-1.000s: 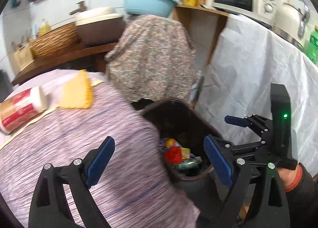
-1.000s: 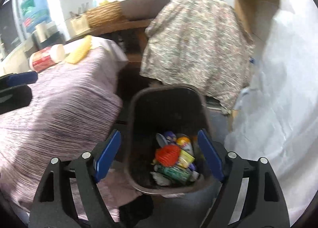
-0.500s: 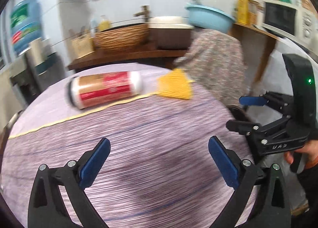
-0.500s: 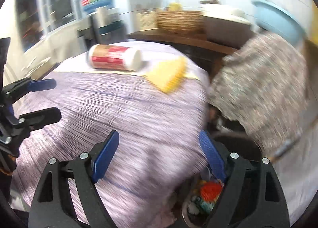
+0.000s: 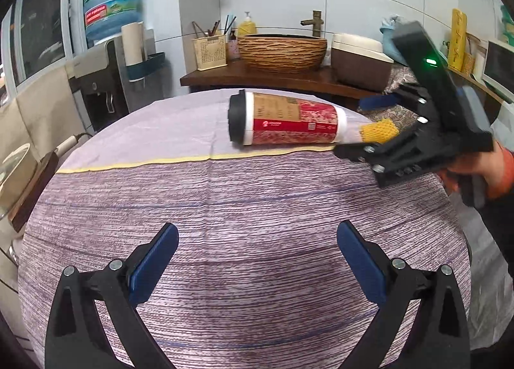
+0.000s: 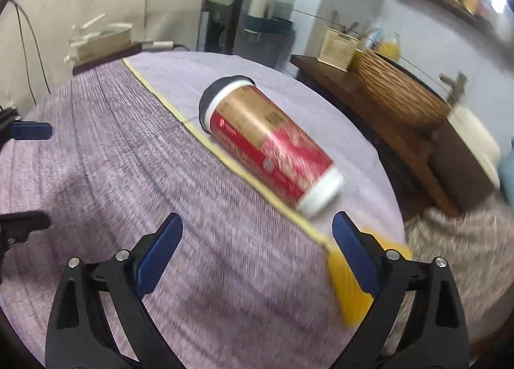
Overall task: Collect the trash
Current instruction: 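Grasp the red-and-gold coffee cup with the right tool, then lift the cup with the right tool while the left tool grasps the yellow mesh net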
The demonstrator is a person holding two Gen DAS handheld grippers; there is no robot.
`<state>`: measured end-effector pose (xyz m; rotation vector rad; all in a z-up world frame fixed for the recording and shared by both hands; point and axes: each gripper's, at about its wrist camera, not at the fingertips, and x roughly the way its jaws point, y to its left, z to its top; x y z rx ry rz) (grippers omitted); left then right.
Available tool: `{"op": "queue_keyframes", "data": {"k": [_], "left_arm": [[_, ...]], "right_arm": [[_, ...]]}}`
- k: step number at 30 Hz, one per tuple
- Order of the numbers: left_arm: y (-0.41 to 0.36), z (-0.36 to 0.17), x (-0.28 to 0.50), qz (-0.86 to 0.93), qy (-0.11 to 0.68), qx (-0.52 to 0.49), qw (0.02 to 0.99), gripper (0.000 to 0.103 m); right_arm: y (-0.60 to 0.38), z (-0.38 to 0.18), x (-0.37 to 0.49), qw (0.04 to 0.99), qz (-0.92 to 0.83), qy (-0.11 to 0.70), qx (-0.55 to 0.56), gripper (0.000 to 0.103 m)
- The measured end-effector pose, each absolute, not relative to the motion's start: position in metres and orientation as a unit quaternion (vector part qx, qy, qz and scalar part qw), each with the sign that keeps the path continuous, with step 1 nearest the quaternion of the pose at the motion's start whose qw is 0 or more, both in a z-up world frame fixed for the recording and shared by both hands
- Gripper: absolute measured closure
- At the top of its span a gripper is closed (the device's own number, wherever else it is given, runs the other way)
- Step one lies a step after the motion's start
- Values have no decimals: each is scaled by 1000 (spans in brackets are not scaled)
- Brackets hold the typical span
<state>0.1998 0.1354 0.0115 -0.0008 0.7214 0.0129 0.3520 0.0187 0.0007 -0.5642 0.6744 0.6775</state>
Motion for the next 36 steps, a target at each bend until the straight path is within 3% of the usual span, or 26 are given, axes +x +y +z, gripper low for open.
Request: {"op": "queue_keyframes", "data": {"k": [15, 23, 30, 36], "left_arm": [[173, 2, 201, 0, 346, -42, 937, 5], [175, -4, 204, -5, 351, -46, 935, 5], [175, -7, 205, -9, 353, -47, 934, 5], [171, -5, 205, -15, 355, -50, 934, 5]], "right_arm": [[125, -25, 441, 762, 344, 287, -468, 8], [145, -47, 463, 739, 373, 320, -461, 9], [145, -50, 466, 751, 367, 324, -444, 22], [125, -34, 443, 775, 364, 318, -408, 25]]}}
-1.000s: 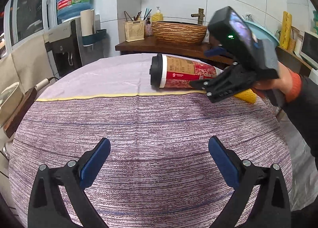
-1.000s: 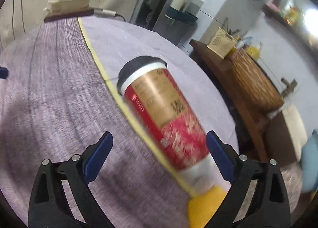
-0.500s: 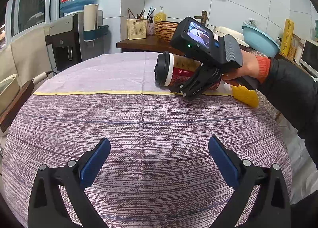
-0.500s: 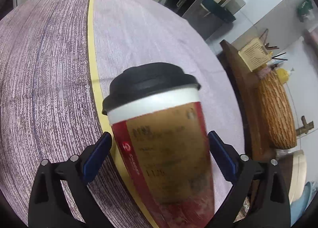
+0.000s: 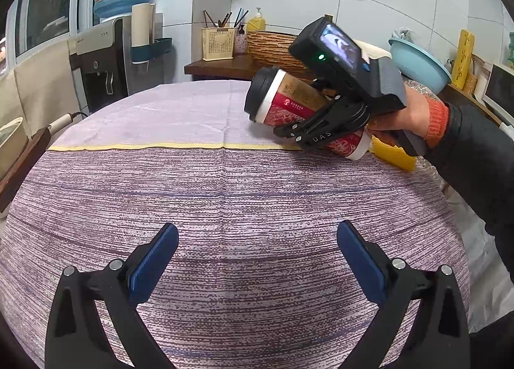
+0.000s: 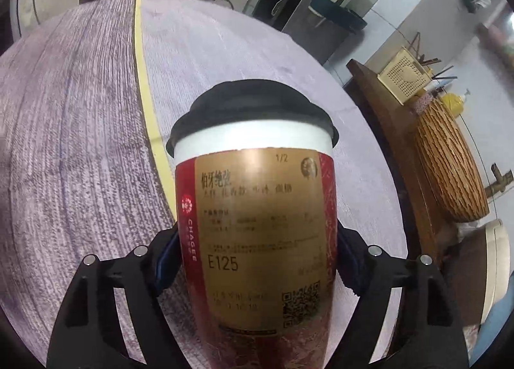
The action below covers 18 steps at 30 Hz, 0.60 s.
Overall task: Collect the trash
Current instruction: 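Lift the cup with the right tool while the left tool grasps the yellow mesh net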
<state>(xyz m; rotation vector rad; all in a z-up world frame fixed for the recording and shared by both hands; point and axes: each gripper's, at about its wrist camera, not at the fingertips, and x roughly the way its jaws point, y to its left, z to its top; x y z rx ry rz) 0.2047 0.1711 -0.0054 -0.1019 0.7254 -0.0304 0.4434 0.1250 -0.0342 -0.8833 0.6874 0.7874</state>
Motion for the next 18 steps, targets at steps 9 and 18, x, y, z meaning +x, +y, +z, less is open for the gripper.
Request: {"op": "queue_keyframes", "data": {"k": [9, 18], "left_arm": [[153, 1, 217, -36, 366, -18, 930, 5], [116, 7, 253, -77, 371, 12, 925, 5]], "right_arm": [[79, 2, 406, 817, 362, 314, -320, 25], [-7, 32, 359, 861, 336, 307, -225, 25]]}}
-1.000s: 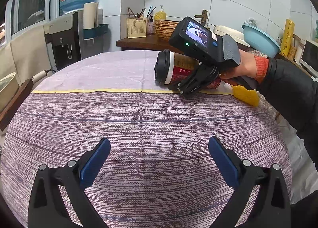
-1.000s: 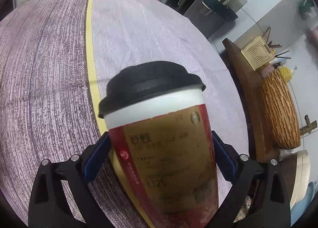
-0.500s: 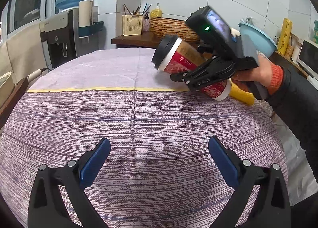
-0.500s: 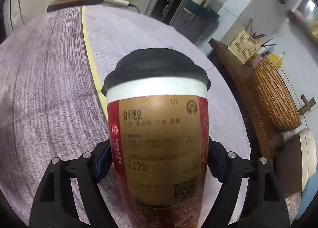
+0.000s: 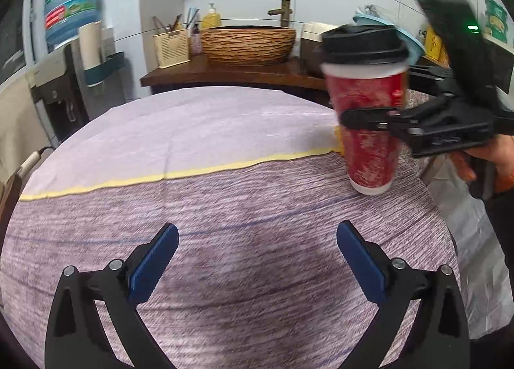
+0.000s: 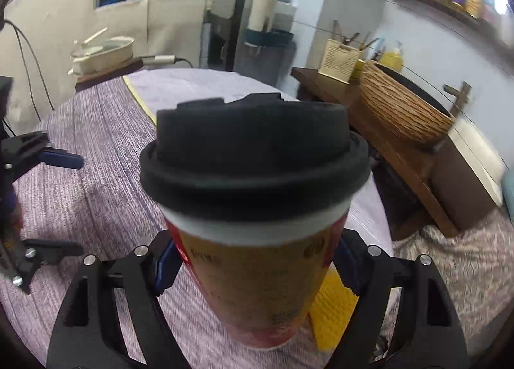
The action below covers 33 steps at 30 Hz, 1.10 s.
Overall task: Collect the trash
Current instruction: 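Lift the cup with the right tool while the left tool grasps the yellow mesh net, then carry the cup and yellow net together over the bin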
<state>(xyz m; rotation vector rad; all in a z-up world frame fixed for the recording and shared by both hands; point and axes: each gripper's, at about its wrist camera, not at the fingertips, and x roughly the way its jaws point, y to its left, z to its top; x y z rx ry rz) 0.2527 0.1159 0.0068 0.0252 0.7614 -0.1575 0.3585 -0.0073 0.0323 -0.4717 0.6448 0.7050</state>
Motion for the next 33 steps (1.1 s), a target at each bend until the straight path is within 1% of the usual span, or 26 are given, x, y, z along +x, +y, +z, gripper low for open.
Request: {"op": "queue_keyframes", "data": {"k": [5, 11, 15, 24, 25, 26, 27, 28, 29, 30, 32, 33], "left_arm": [[83, 2, 284, -101, 379, 22, 920, 6], [28, 0, 327, -147, 382, 30, 912, 7], [-6, 0, 350, -169, 383, 27, 908, 7], [-87, -19, 388, -187, 400, 87, 893, 7], [-92, -22, 390, -183, 402, 96, 892, 8], [-96, -26, 393, -178, 408, 103, 890, 19], [-99, -32, 397, -175, 420, 104, 884, 28], [-98, -35, 400, -173, 429, 100, 881, 47], [-96, -39, 403, -170, 438, 91, 878, 61], [-92, -41, 404, -166, 440, 83, 879, 64], [-90, -39, 401, -164, 432, 81, 883, 81], [-88, -36, 395, -160, 426, 84, 886, 83]], "right_arm": [[-64, 53, 331, 887, 308, 298, -172, 25], [-125, 63, 300, 908, 264, 292, -144, 25], [-160, 60, 283, 917, 239, 293, -129, 25], [-222, 36, 258, 926, 187, 312, -98, 25], [-227, 35, 256, 927, 182, 313, -97, 25], [-233, 33, 253, 928, 176, 314, -96, 25], [-238, 32, 251, 929, 169, 314, -94, 25], [-242, 31, 250, 930, 166, 315, -92, 25], [-246, 30, 248, 931, 163, 314, -88, 25], [-249, 30, 247, 932, 161, 314, -85, 25], [-256, 28, 242, 934, 155, 312, -78, 25], [-259, 27, 240, 935, 153, 311, -75, 25]]}}
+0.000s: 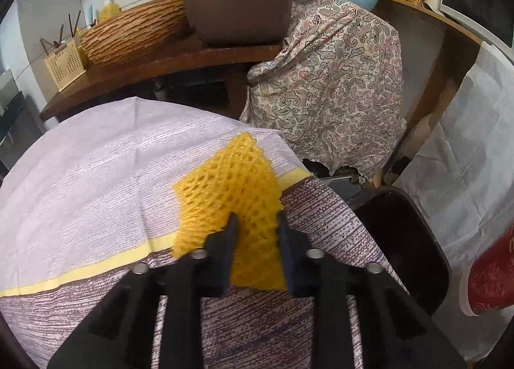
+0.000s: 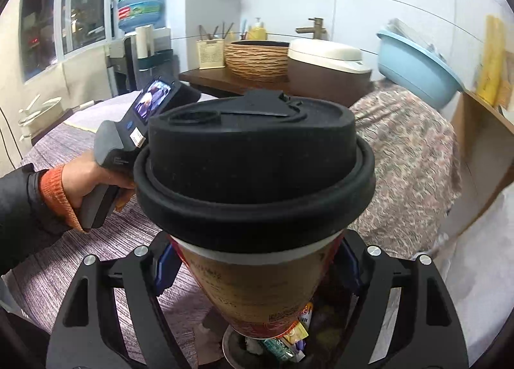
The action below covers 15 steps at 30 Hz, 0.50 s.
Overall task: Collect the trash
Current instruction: 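Carry the cup and yellow net together over the bin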
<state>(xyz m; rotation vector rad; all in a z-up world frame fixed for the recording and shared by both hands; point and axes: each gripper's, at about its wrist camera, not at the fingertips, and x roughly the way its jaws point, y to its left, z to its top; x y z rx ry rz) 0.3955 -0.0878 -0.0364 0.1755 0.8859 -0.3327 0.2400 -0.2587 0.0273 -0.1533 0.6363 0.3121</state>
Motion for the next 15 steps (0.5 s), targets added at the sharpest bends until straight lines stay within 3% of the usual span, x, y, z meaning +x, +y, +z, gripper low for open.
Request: {"op": "queue_keyframes", "data": {"k": [15], "left_arm": [[-76, 22, 283, -221, 353, 41, 908, 88]], "right_arm": [[-278, 14, 192, 945, 132, 297, -35, 25]]}}
